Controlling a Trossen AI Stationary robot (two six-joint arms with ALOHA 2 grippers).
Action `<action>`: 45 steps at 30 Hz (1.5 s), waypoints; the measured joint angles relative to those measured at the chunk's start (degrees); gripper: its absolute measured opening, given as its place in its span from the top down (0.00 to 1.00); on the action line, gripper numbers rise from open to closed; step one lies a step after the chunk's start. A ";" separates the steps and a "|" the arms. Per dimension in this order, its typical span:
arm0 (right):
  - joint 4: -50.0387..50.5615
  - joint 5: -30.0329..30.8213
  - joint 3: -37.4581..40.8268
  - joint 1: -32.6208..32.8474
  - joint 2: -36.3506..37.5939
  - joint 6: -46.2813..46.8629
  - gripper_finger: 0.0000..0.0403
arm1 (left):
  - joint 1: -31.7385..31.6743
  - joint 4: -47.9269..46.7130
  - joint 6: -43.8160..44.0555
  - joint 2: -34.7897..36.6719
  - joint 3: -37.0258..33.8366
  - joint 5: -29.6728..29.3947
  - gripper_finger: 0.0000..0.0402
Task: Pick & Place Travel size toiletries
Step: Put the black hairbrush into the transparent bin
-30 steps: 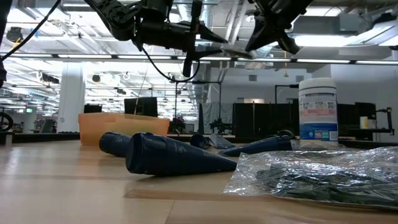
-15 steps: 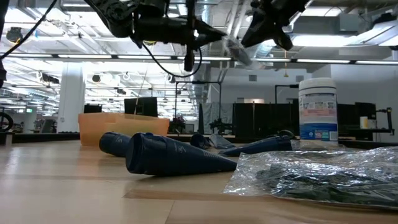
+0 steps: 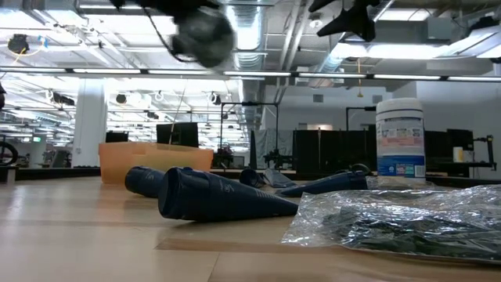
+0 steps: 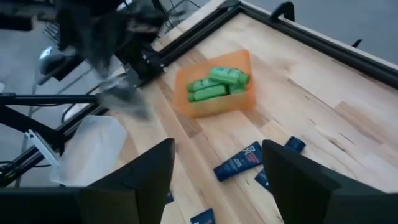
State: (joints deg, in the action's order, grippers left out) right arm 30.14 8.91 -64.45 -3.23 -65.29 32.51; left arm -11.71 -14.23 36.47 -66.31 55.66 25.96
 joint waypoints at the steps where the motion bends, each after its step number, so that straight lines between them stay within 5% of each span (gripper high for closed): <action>1: 0.02 0.04 0.00 0.08 0.19 0.00 0.42 | 1.52 -4.56 0.16 2.35 0.00 0.02 1.00; 5: 0.24 0.07 0.00 0.12 0.21 0.00 0.44 | 10.87 -15.94 7.04 9.59 -0.09 -2.83 1.00; 9: 0.57 0.09 0.00 0.12 -0.84 -0.02 0.47 | 23.93 -17.18 17.69 12.97 -1.89 -9.56 1.00; 18: 0.82 0.07 0.00 0.12 -2.56 0.00 0.53 | 46.59 -17.06 33.13 8.59 -7.97 -16.65 1.00; 34: 1.02 0.02 0.00 0.16 -2.56 0.96 0.55 | 48.64 -10.96 34.27 2.89 -16.39 -18.04 0.98; 45: 1.35 0.04 0.00 0.16 -2.56 0.59 0.41 | 48.62 -10.94 34.29 3.17 -16.39 -14.58 0.65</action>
State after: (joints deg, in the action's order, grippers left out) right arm 31.48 8.95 -64.45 -3.07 -67.85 33.10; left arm 36.91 -25.17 70.76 -63.15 39.27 11.38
